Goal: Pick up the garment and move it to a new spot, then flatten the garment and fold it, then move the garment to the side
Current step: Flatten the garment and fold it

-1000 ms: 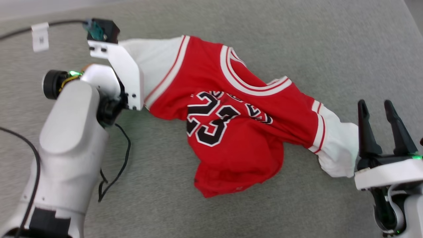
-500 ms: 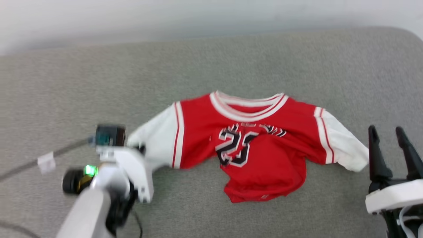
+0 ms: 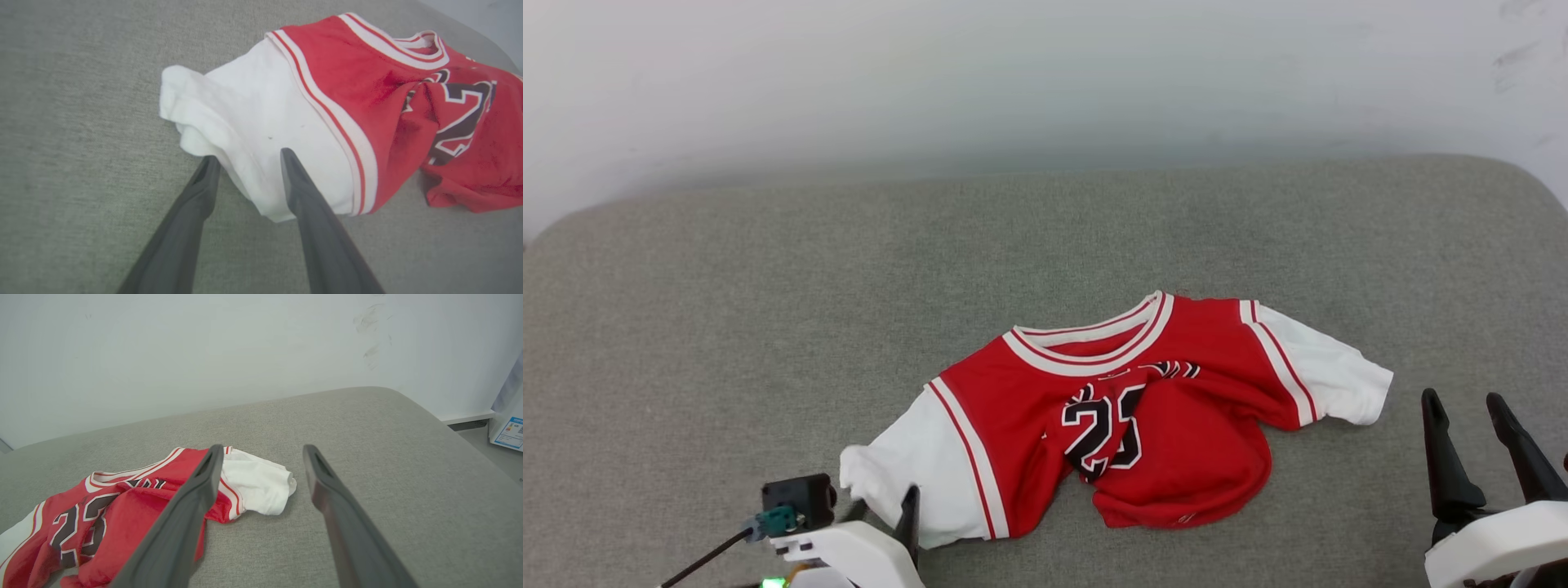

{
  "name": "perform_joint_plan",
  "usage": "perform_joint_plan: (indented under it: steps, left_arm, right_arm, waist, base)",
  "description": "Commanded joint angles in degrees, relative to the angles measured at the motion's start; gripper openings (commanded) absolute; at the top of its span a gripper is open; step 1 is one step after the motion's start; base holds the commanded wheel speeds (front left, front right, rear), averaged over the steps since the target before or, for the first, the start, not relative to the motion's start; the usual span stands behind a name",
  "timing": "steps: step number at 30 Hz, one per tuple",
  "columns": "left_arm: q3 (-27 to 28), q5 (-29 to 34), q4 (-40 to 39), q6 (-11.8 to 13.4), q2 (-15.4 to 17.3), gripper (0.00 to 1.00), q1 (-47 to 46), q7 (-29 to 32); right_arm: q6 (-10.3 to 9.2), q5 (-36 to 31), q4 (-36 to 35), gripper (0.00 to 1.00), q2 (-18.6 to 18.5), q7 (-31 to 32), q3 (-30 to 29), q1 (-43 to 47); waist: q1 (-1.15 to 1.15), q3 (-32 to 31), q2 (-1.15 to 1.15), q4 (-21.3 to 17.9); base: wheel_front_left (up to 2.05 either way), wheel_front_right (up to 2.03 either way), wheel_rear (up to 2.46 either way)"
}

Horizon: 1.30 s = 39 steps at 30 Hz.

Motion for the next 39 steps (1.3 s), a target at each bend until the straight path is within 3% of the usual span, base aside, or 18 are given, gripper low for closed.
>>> perform_joint_plan:
  steps: [1, 6, 10, 16, 24, 29, 33, 34, 35, 36, 37, 39]
  left_arm:
    - [0.51, 1.77, -0.70, -0.08, 0.41, 1.00, -0.59, -3.57]
    - [0.67, 4.66, -2.07, -0.44, 0.78, 1.00, -2.58, -11.75]
    - [1.24, 4.67, -2.25, -0.42, 1.82, 1.00, -3.96, -11.53]
    - [2.41, 0.59, -2.38, -3.51, 6.12, 1.00, -8.74, -0.99]
    - [2.52, -4.68, -0.71, -4.98, 13.31, 1.00, -12.35, 18.94]
    - [1.80, -7.15, 0.05, -4.56, 14.89, 1.00, -10.69, 26.83]
    - [-0.36, -7.26, 1.45, -4.03, 14.23, 1.00, -9.09, 30.01]
    - [-1.02, -7.19, 2.15, -3.78, 13.71, 0.90, -8.86, 30.62]
    - [-1.02, -7.19, 2.15, -3.78, 13.71, 0.90, -8.86, 30.62]
    - [-1.64, -8.01, 3.06, -4.21, 12.93, 0.27, -8.55, 31.28]
    - [-1.81, -8.84, 3.68, -4.82, 11.72, 0.00, -8.47, 30.86]
    - [-2.63, -8.25, 4.80, -5.15, 10.89, 0.00, -8.85, 29.53]
  right_arm:
    - [-0.02, -0.15, -0.62, 1.00, 0.34, 0.45, -0.29, 0.97]
    - [-0.02, -0.32, -1.63, 1.00, 0.48, 1.83, -0.89, 1.41]
    - [-0.02, -0.24, -2.10, 1.00, 0.61, 2.51, -1.49, 1.61]
    - [-0.02, -0.01, -2.11, 1.00, 0.83, 3.20, -1.79, 0.73]
    - [-0.02, 0.85, -1.14, 1.00, 0.96, 1.49, -1.05, -1.64]
    - [-0.02, 1.73, 0.36, 1.00, 1.07, 0.22, -0.62, -2.99]
    - [-0.02, 2.29, 1.82, 1.00, 1.05, -0.61, -0.49, -4.07]
    - [-0.02, 2.28, 2.14, 1.00, 0.97, -0.71, -0.48, -4.29]
    - [-0.02, 2.28, 2.14, 1.00, 0.97, -0.71, -0.48, -4.29]
    - [-0.02, 2.43, 2.45, 1.00, 0.86, -0.90, -0.43, -4.45]
    - [-0.02, 2.51, 2.78, 1.00, 0.76, -0.92, -0.65, -4.66]
    - [-0.02, 2.47, 3.13, 1.00, 0.50, -0.74, -0.97, -5.26]
  waist:
    - [0.01, -1.17, 0.00, 0.01]
    - [0.01, -1.92, 0.00, -0.09]
    - [0.01, -1.87, 0.00, -0.09]
    - [0.01, 0.44, 0.00, -0.03]
    - [0.01, 5.35, 0.00, -1.93]
    - [0.01, 7.81, 0.00, -3.33]
    - [0.01, 8.92, 0.00, -3.84]
    - [0.01, 9.08, 0.00, -3.90]
    - [0.01, 9.08, 0.00, -3.90]
    - [0.01, 9.21, 0.00, -3.97]
    - [0.01, 9.26, 0.00, -4.01]
    - [0.01, 9.14, 0.00, -4.03]
  base:
    - [0.00, 0.00, 0.00]
    - [0.00, 0.00, 0.00]
    - [0.00, 0.00, 0.00]
    - [0.00, 0.00, 0.00]
    - [0.00, 0.00, 0.00]
    - [0.00, 0.00, 0.00]
    - [0.00, 0.00, 0.00]
    - [0.00, 0.00, 0.00]
    - [0.00, 0.00, 0.00]
    - [0.00, 0.00, 0.00]
    - [0.00, 0.00, 0.00]
    - [0.00, 0.00, 0.00]
